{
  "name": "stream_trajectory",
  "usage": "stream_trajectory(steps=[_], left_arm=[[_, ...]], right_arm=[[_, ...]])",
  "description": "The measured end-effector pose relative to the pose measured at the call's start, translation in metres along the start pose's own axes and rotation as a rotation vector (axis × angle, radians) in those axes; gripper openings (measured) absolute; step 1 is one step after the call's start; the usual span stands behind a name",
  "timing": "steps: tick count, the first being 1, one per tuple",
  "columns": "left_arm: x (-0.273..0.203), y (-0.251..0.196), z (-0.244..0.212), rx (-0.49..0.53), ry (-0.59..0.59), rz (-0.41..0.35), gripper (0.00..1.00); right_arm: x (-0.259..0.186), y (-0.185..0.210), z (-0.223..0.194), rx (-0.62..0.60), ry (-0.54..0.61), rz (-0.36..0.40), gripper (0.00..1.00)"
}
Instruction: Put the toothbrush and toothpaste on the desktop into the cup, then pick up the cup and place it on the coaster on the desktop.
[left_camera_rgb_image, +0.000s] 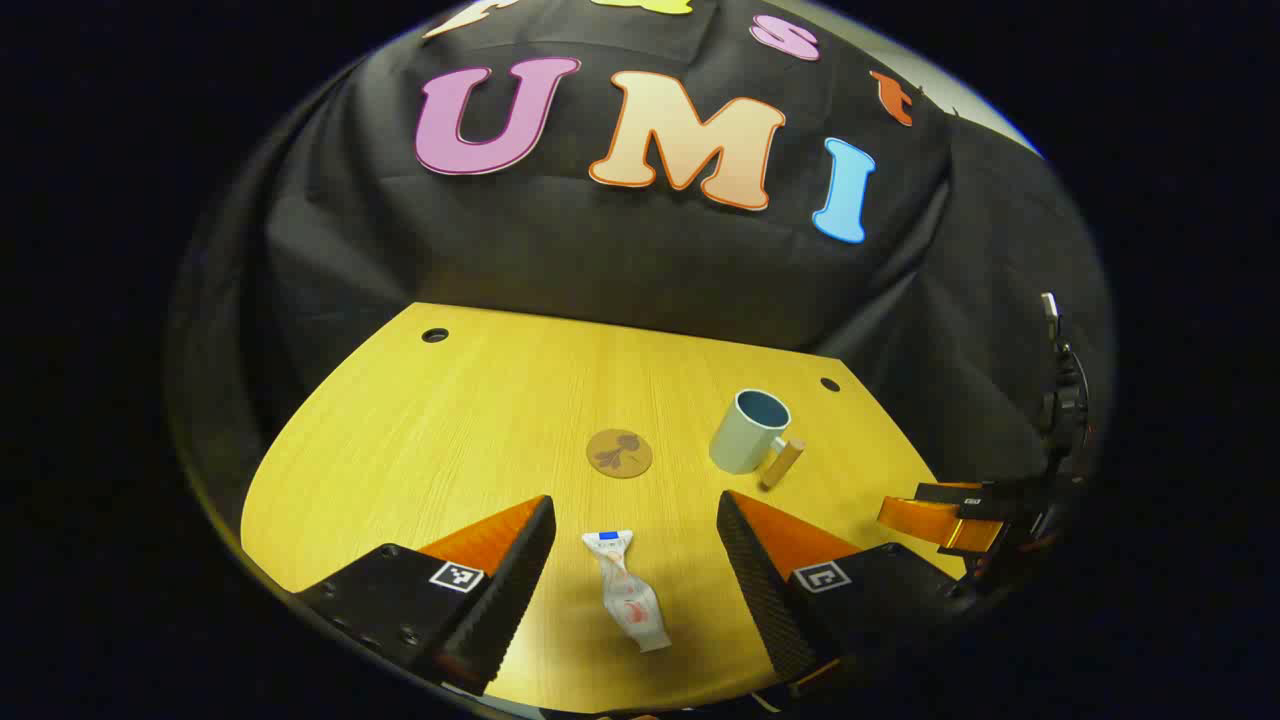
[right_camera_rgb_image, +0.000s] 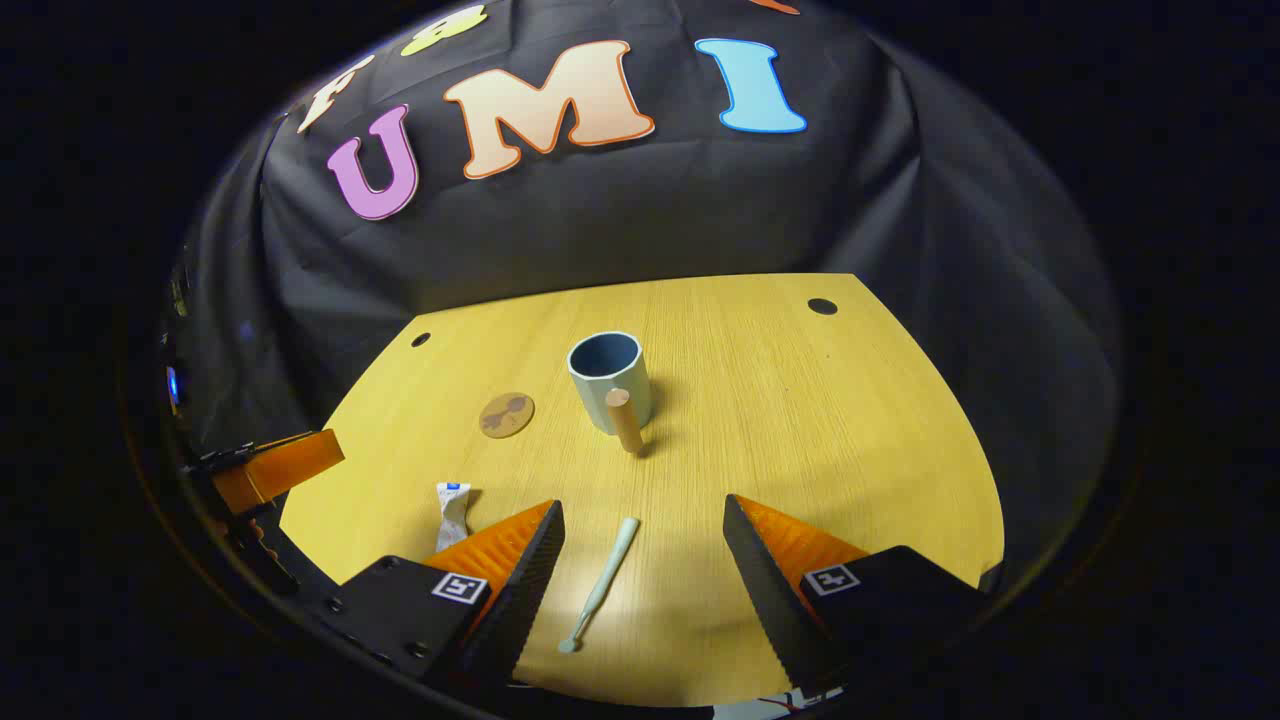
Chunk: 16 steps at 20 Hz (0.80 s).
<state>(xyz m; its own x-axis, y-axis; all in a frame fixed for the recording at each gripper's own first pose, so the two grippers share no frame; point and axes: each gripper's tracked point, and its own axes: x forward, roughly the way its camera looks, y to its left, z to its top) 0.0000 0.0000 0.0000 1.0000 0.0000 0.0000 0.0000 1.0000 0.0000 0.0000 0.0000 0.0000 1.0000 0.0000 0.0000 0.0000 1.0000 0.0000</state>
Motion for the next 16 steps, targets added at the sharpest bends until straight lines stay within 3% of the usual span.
stream_trajectory(steps=[7, 8, 14, 16], left_arm=[[-0.003, 0.024, -0.011, 0.006, 0.042, -0.033, 0.96], [-0.005, 0.028, -0.014, 0.004, 0.045, -0.033, 0.96], [-0.008, 0.051, -0.024, -0.040, 0.062, -0.014, 0.96], [-0.008, 0.058, -0.030, -0.046, 0.073, -0.003, 0.96]], right_arm=[[0.004, 0.023, -0.018, -0.018, 0.046, -0.029, 0.99], [0.005, 0.026, -0.022, -0.024, 0.056, -0.030, 0.95], [0.009, 0.037, -0.034, -0.028, 0.109, -0.026, 0.99], [0.016, 0.038, -0.038, -0.026, 0.140, -0.033, 0.95]])
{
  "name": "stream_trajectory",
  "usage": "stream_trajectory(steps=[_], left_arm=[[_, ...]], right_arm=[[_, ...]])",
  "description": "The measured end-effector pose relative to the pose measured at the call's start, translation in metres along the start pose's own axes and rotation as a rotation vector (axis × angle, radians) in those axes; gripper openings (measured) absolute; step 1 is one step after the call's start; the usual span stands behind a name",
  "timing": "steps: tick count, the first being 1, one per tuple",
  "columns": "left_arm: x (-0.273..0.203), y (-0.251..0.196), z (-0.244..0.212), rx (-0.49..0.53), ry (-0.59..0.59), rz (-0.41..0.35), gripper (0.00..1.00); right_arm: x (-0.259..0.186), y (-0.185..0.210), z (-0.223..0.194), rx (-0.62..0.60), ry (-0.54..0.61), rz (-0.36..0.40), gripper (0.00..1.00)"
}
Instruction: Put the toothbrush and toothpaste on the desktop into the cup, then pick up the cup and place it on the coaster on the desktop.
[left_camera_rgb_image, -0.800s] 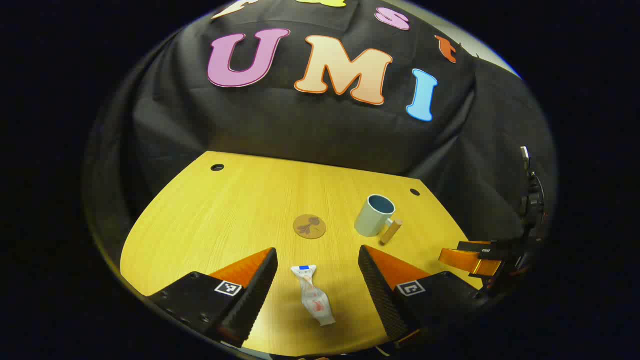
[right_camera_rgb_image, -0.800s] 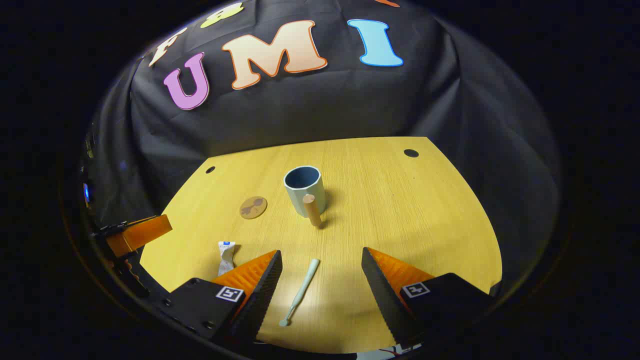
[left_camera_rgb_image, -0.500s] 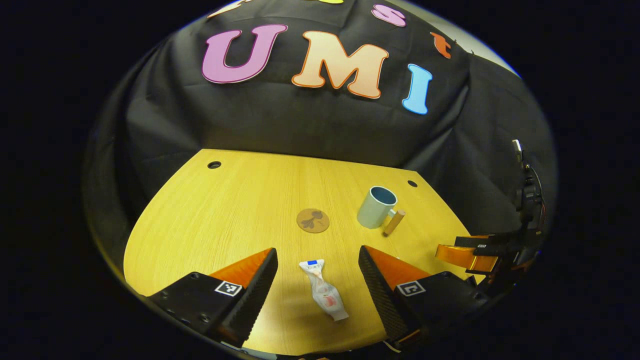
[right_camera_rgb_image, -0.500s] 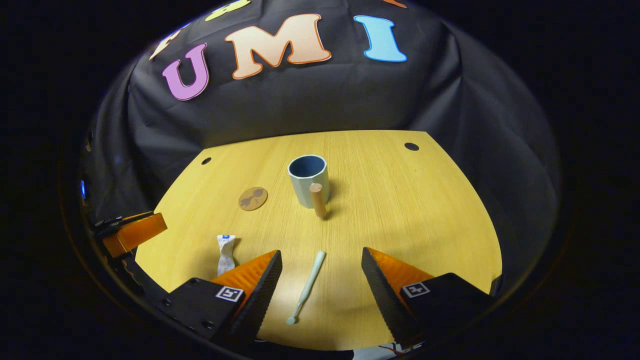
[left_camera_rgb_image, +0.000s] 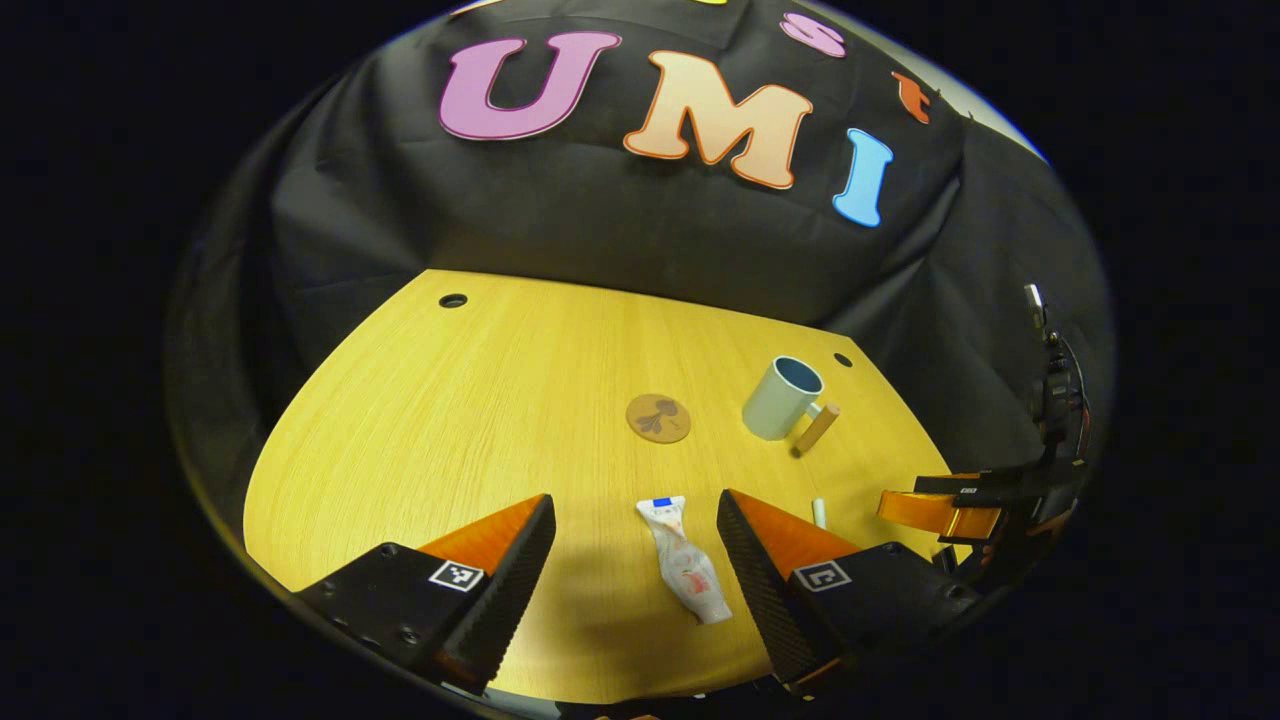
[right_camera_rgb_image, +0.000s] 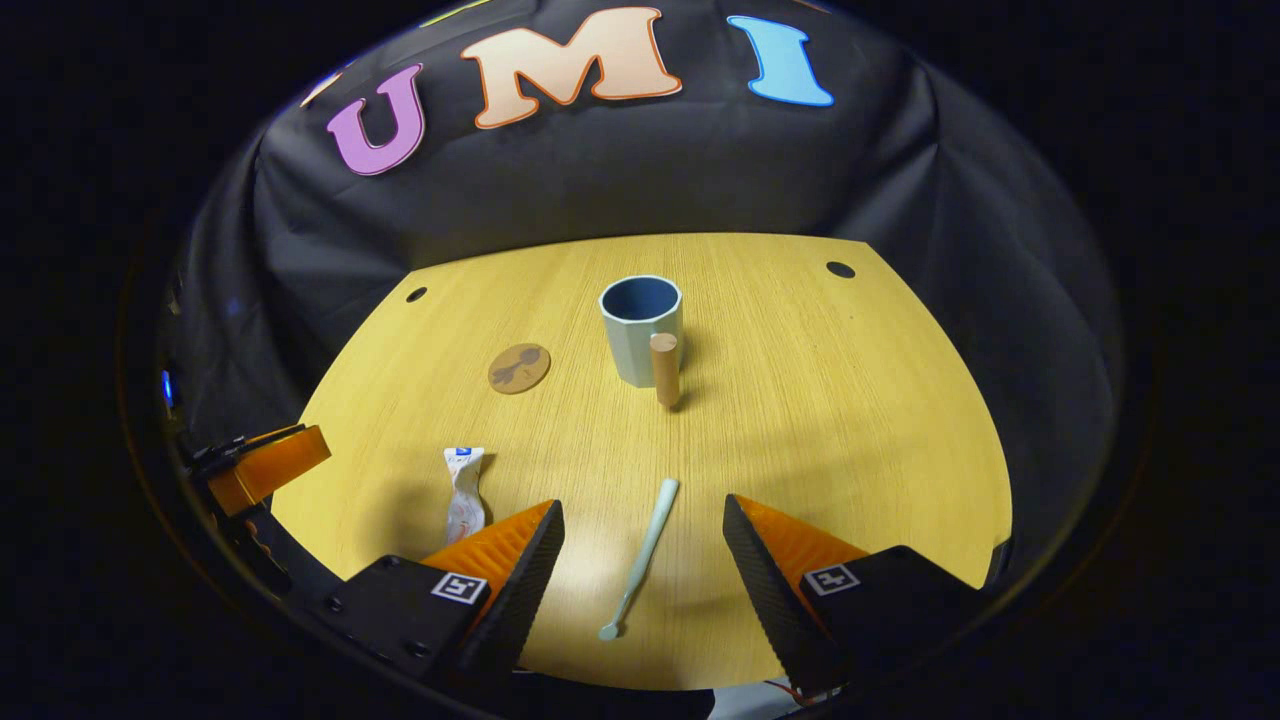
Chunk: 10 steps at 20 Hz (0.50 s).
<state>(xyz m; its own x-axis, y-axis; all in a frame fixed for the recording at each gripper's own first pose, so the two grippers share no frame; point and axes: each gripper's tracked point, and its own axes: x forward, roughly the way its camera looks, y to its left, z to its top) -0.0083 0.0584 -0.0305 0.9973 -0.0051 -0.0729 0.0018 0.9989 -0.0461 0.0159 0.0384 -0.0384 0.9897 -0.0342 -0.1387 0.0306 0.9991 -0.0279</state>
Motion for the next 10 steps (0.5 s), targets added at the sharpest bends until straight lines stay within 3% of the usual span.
stream_trajectory(steps=[3, 10], left_arm=[[-0.002, 0.006, -0.008, 0.004, 0.010, 0.000, 0.96], [-0.003, 0.023, -0.025, -0.011, 0.045, -0.002, 0.96]], right_arm=[[0.013, 0.000, -0.010, 0.010, 0.084, -0.014, 0.99], [0.046, 0.001, -0.026, 0.074, 0.271, -0.034, 0.94]])
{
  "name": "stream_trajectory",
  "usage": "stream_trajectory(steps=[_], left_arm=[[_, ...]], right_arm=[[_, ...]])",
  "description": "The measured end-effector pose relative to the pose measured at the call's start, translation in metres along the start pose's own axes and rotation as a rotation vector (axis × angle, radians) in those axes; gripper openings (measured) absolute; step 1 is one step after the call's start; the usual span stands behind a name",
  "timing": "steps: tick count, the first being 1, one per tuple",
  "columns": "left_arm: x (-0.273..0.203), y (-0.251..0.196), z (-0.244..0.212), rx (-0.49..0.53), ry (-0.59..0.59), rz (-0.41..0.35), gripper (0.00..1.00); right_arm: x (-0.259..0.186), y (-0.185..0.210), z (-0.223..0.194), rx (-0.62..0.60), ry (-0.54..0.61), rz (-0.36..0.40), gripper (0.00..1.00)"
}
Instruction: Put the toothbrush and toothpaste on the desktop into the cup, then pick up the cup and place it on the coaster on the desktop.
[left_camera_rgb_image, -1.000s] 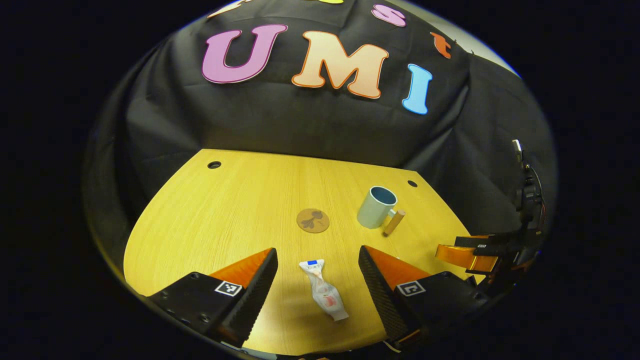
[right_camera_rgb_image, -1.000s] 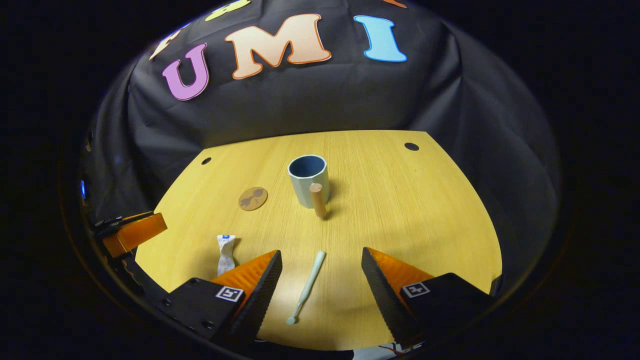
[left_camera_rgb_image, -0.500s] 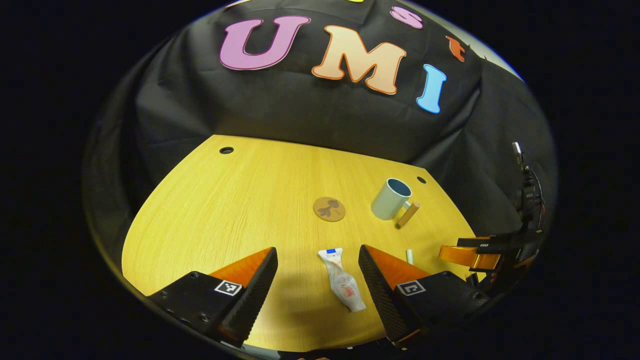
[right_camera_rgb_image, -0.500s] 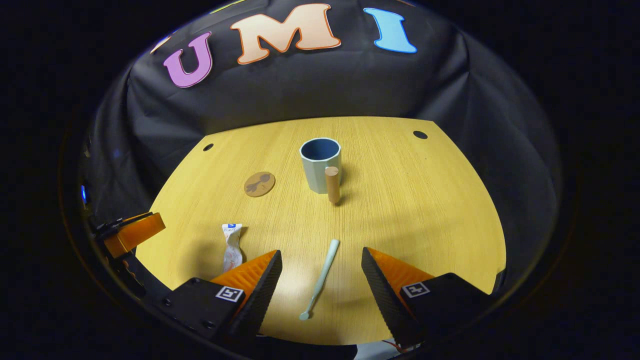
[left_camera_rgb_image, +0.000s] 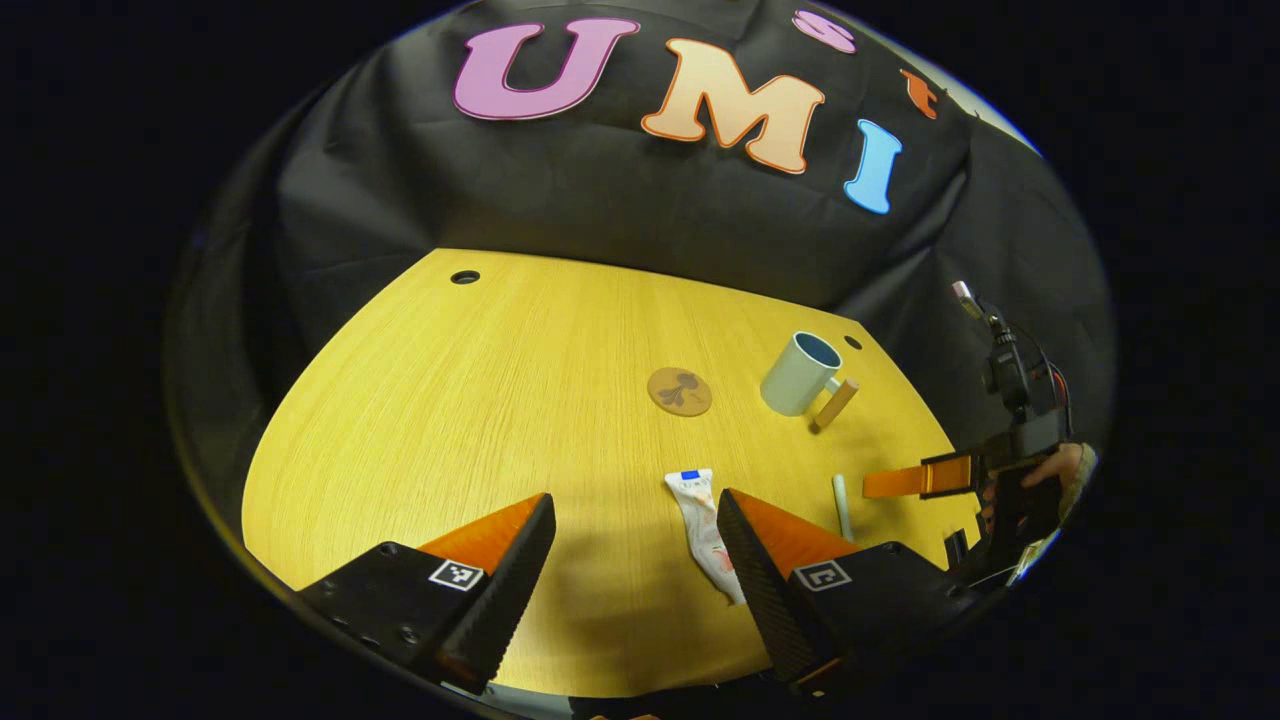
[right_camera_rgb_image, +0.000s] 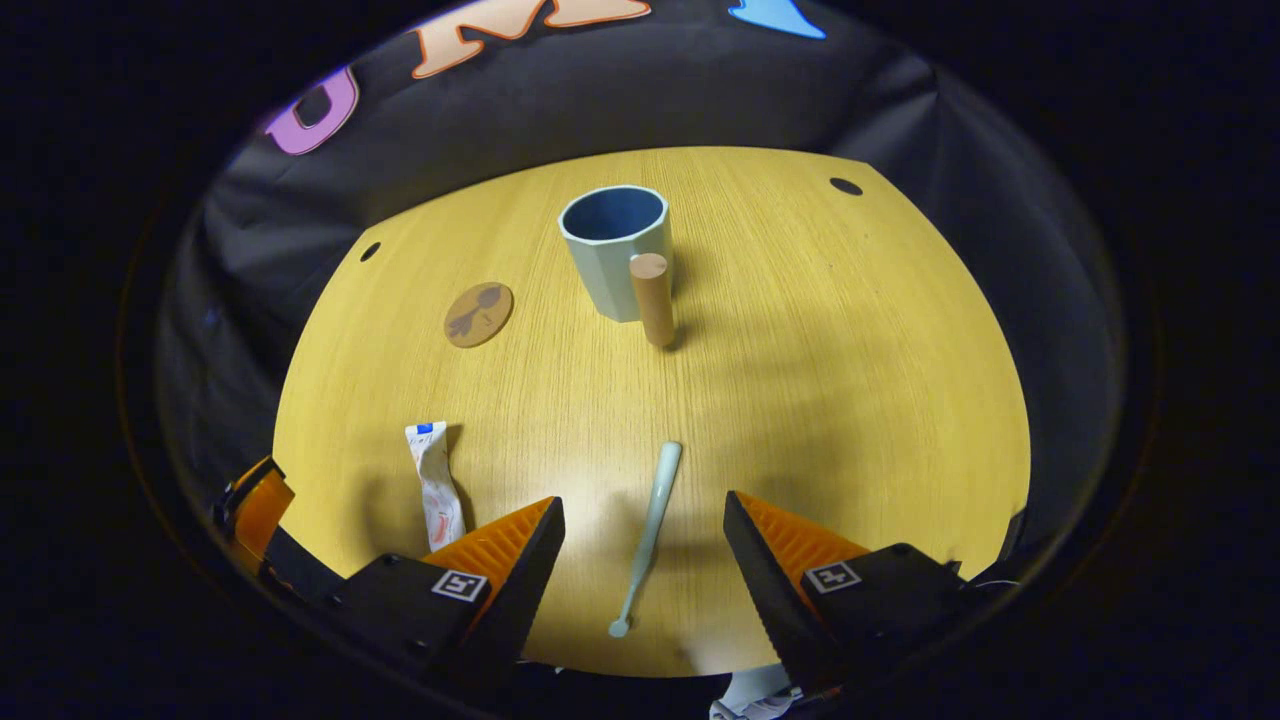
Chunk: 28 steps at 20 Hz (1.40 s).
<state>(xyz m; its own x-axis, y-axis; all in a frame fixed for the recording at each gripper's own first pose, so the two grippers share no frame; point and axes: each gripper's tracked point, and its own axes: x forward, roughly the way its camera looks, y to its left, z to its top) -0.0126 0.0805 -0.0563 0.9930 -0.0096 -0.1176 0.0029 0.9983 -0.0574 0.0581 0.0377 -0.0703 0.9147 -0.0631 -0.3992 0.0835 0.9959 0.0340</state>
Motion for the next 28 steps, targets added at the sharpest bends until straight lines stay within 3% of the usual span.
stream_trajectory(steps=[1, 4, 5, 6, 7, 12, 13, 15, 21, 22, 24, 25, 28], left_arm=[[0.000, 0.003, -0.001, -0.004, 0.005, 0.002, 0.96], [0.001, 0.016, -0.009, -0.006, 0.019, 0.020, 0.96], [0.000, 0.021, -0.011, -0.003, 0.023, 0.028, 0.96], [0.000, 0.025, -0.011, -0.001, 0.024, 0.037, 0.96], [0.000, 0.029, -0.012, -0.001, 0.027, 0.044, 0.96], [0.005, 0.034, -0.018, -0.017, 0.047, 0.053, 0.96], [0.005, 0.035, -0.018, -0.017, 0.051, 0.054, 0.96], [0.006, 0.035, -0.018, -0.012, 0.056, 0.052, 0.96], [0.012, 0.033, -0.016, -0.003, 0.056, 0.059, 0.96], [0.012, 0.033, -0.017, -0.006, 0.057, 0.059, 0.96], [0.012, 0.032, -0.021, -0.014, 0.066, 0.059, 0.96], [0.013, 0.032, -0.023, -0.019, 0.071, 0.060, 0.96], [0.013, 0.032, -0.025, -0.033, 0.071, 0.058, 0.96]], right_arm=[[0.004, 0.001, 0.001, -0.003, 0.015, 0.000, 0.99], [0.020, -0.001, 0.000, -0.014, 0.065, -0.023, 0.99], [0.024, -0.002, -0.001, -0.018, 0.079, -0.030, 0.94], [0.029, -0.003, -0.002, -0.022, 0.097, -0.035, 0.99], [0.033, -0.004, -0.003, -0.024, 0.115, -0.041, 0.94], [0.051, -0.013, -0.001, 0.014, 0.161, -0.071, 0.98], [0.055, -0.014, 0.000, 0.022, 0.168, -0.075, 0.91], [0.060, -0.018, 0.000, 0.023, 0.184, -0.088, 0.89], [0.071, -0.023, -0.005, 0.027, 0.218, -0.107, 0.70], [0.072, -0.025, -0.006, 0.026, 0.219, -0.116, 0.73], [0.072, -0.026, -0.002, 0.048, 0.215, -0.119, 0.67], [0.072, -0.028, -0.002, 0.058, 0.216, -0.122, 0.55], [0.072, -0.033, -0.002, 0.051, 0.220, -0.139, 0.51]])
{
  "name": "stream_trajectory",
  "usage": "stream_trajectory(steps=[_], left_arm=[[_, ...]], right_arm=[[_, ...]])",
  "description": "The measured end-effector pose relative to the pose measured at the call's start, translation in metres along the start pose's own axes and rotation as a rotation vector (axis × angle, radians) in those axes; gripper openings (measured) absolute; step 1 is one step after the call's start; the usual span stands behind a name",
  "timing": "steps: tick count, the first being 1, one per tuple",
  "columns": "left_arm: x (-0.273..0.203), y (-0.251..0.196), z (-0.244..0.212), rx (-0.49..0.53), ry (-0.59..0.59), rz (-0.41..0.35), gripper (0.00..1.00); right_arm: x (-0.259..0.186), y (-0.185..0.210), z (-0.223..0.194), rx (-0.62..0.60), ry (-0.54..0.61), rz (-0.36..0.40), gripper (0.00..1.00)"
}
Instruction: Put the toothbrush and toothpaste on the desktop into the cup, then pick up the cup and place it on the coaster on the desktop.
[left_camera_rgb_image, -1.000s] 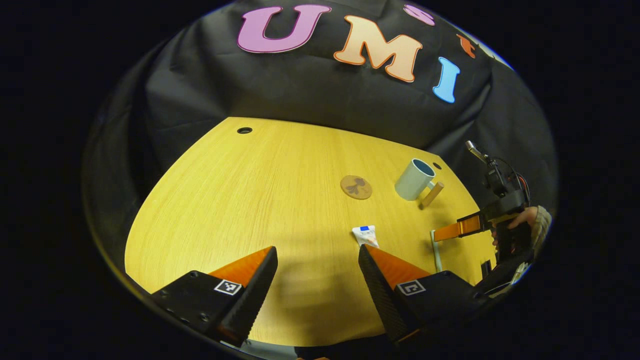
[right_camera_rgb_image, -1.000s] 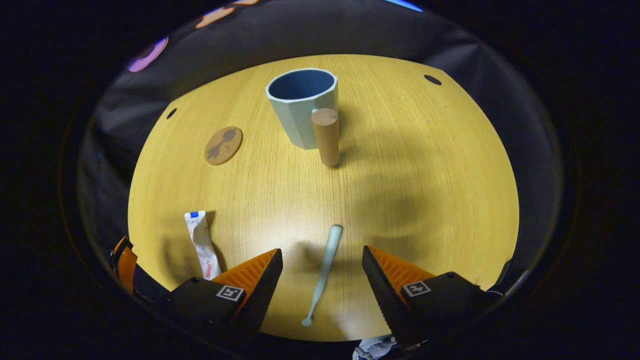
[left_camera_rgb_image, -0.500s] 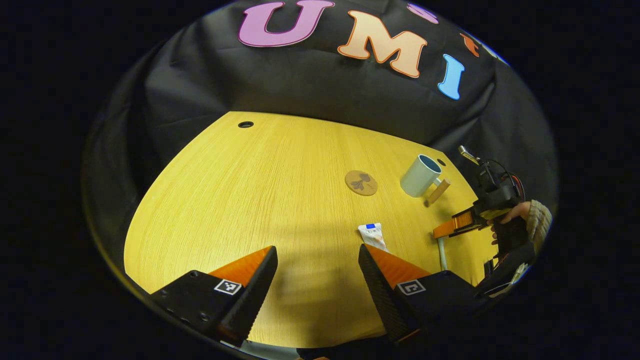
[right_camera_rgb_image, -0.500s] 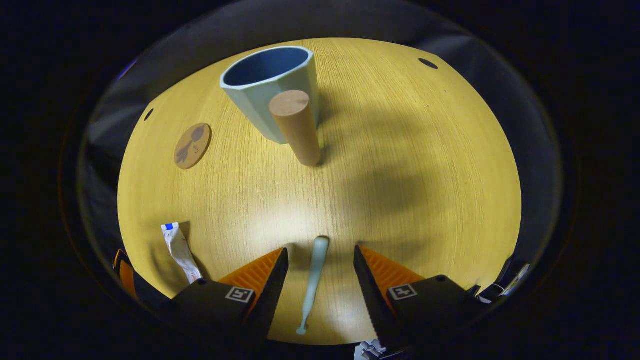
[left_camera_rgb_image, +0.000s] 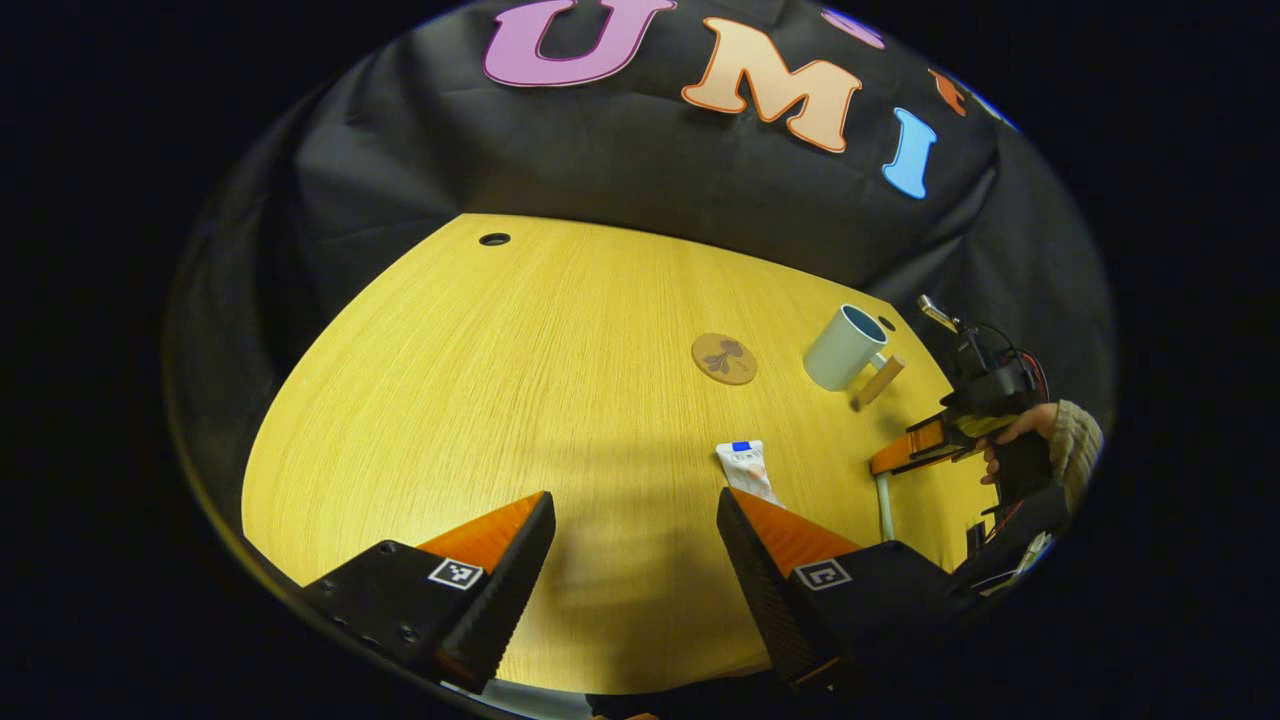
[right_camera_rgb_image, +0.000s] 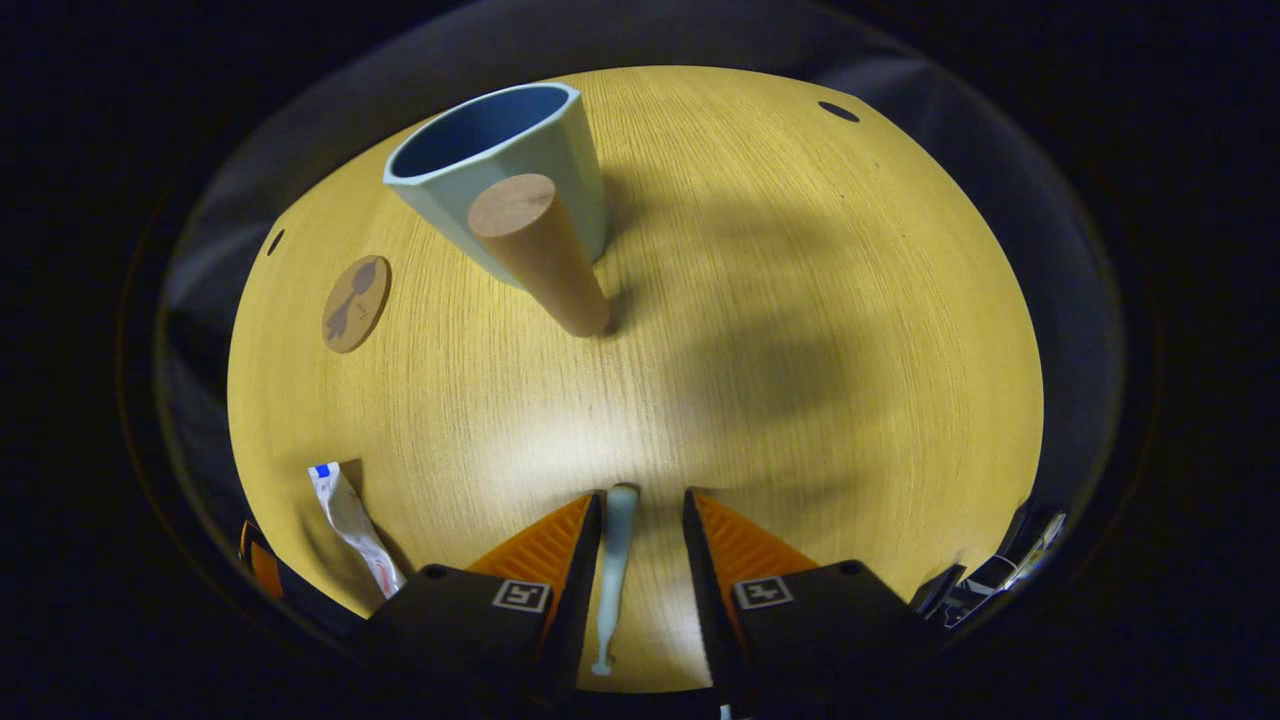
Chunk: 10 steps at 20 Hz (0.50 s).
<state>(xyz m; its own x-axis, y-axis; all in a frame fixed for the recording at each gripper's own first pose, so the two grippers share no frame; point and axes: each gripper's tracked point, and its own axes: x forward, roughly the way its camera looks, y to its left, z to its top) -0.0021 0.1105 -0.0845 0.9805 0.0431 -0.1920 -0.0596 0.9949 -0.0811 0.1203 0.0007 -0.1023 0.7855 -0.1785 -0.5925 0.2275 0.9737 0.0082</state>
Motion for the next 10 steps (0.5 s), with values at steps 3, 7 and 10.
stream_trajectory(steps=[3, 7, 10], left_arm=[[-0.0005, 0.0001, -0.0009, -0.003, -0.002, 0.002, 0.96], [-0.0014, -0.0010, -0.0025, 0.006, -0.002, -0.001, 0.96], [-0.0019, -0.0008, -0.0044, 0.012, 0.002, -0.001, 0.96]], right_arm=[[0.0002, -0.0044, -0.0008, -0.012, 0.005, -0.006, 0.35], [-0.0032, -0.0034, -0.0021, 0.000, 0.014, -0.006, 0.23], [-0.0018, -0.0022, -0.0030, 0.007, 0.007, -0.006, 0.14]])
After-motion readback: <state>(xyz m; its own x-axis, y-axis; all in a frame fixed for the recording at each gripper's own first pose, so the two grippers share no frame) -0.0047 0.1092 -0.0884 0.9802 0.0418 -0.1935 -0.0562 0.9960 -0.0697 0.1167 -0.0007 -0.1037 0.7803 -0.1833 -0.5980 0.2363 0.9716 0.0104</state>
